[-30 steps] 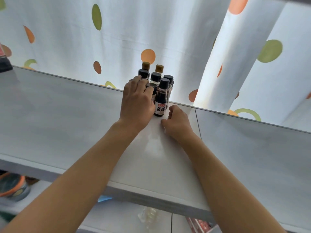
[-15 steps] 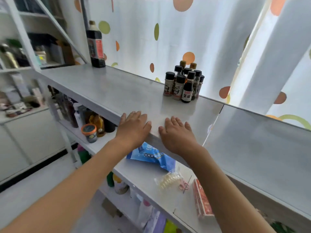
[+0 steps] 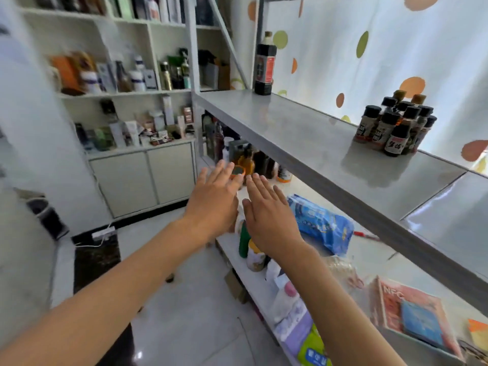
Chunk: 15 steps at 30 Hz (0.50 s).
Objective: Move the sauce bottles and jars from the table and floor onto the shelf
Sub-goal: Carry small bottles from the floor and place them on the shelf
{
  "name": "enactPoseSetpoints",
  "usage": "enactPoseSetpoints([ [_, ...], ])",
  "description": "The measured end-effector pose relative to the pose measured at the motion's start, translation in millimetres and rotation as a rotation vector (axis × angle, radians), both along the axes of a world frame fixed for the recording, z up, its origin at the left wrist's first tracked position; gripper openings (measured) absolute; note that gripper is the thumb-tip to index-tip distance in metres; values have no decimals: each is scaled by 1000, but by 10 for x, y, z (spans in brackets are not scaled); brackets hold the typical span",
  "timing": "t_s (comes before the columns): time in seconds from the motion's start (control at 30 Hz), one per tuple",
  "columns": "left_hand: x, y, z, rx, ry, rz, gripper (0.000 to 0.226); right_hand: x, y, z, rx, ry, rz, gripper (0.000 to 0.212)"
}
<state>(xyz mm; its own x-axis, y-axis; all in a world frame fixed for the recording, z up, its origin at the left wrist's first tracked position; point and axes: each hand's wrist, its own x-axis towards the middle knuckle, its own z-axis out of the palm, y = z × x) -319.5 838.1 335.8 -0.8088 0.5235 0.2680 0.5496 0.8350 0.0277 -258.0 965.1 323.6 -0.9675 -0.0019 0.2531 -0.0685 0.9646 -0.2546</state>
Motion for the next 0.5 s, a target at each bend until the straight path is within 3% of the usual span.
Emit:
enactPoseSetpoints([
  [0.2, 147, -1424, -181, -8, -51, 225, 53, -164, -1294, -134, 4, -36, 225, 56],
  [0.5, 848, -4086, -736, 195, -84, 638, 51, -81, -3966, -548, 8, -98, 635, 55],
])
